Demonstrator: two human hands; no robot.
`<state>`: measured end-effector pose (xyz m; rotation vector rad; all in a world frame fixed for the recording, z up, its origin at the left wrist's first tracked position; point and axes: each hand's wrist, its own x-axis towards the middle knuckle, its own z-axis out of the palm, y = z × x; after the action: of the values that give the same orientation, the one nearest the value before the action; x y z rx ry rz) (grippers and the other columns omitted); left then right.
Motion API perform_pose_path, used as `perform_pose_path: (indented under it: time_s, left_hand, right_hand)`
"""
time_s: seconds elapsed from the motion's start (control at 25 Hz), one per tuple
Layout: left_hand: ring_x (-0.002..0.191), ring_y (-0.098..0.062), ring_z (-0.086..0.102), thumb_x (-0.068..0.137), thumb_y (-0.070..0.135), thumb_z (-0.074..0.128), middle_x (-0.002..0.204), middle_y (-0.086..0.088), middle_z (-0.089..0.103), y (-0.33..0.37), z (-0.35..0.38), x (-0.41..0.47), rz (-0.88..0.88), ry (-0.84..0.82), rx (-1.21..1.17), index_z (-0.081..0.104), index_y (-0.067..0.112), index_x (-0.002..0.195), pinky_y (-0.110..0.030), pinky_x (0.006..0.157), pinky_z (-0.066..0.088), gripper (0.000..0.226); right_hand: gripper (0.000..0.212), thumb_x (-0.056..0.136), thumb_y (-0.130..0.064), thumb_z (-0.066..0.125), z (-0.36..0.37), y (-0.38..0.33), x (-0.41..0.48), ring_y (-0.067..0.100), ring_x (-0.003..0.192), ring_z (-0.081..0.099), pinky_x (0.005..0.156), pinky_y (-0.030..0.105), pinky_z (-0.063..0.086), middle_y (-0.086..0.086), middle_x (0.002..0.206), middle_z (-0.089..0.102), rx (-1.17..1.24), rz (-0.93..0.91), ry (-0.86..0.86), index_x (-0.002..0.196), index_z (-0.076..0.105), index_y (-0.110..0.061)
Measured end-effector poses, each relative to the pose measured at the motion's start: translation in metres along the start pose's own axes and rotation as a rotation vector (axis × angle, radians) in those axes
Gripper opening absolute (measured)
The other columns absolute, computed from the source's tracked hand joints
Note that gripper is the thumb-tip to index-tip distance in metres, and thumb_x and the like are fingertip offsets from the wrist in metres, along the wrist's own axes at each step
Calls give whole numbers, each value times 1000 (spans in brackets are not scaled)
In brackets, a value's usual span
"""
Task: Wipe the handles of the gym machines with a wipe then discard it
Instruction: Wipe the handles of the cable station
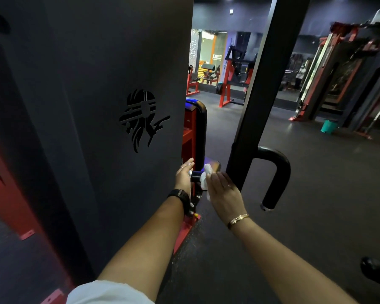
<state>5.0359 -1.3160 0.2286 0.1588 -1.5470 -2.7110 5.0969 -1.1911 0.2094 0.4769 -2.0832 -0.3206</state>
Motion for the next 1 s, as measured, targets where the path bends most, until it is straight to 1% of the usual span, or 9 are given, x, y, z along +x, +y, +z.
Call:
perform_pose_path:
  time_s: [0.12,0.2,0.28,0.36,0.48,0.64,0.72,0.8,1.0]
  left_hand:
    - [133,-22,42,100,1,36,141,-18,46,-4,-2,3,61,-25,142,48,1,134,-25,106,33,36]
    - [134,-21,40,102,3,33,143,-17,44,-6,-3,3,84,-55,212,44,2,137,-22,104,32,37]
    - [135,-21,39,103,5,32,144,-17,42,-6,-4,4,95,-77,263,43,3,137,-22,105,31,36]
    - [135,-21,38,103,7,32,145,-17,41,-4,-7,2,86,-104,285,43,4,137,-23,105,31,36]
    - [134,-22,39,103,7,32,144,-14,41,1,-10,-1,51,-148,272,43,6,139,-25,106,33,37]
    - [110,-15,55,104,10,33,126,-8,55,4,-11,-5,14,-171,223,47,8,137,-28,97,44,36]
    - [101,-18,57,103,11,34,117,-7,59,3,-13,-4,-21,-167,192,48,9,137,-34,96,46,37]
    - [120,-21,51,103,16,35,137,-9,50,1,-17,1,-36,-157,250,46,15,140,-38,107,40,38]
    - [145,-20,-19,103,36,36,160,7,-5,-3,-29,14,-53,-118,571,19,33,150,-44,120,3,51]
  right_hand:
    - [27,75,0,62,-8,-39,-16,33,77,63,70,28,54,12,81,63,338,375,-33,101,68,2]
    - [14,86,0,55,-11,-61,-12,39,88,63,60,14,43,16,86,61,885,1169,-76,97,63,1]
    - [24,100,-9,36,-4,-65,2,37,110,56,77,19,42,21,111,58,1515,1934,-200,109,57,-4]
    - [23,102,-19,34,7,-62,15,25,95,61,79,32,51,15,105,57,1865,2194,-126,94,55,-12]
    - [20,97,-16,40,16,-59,36,16,56,60,50,23,52,6,75,60,2075,2244,194,83,55,-13]
    - [26,93,-30,41,17,-57,47,20,72,65,76,28,53,3,72,67,2496,2076,538,81,62,-20]
    - [20,88,-27,47,22,-65,51,18,78,62,84,27,45,5,72,65,2560,2033,475,79,63,-18]
    - [8,80,-21,51,26,-74,57,15,72,50,77,22,37,6,69,53,2505,2081,308,75,56,-19]
    - [14,84,-20,45,29,-76,59,13,59,50,68,21,36,7,65,52,2432,2092,51,75,55,-16]
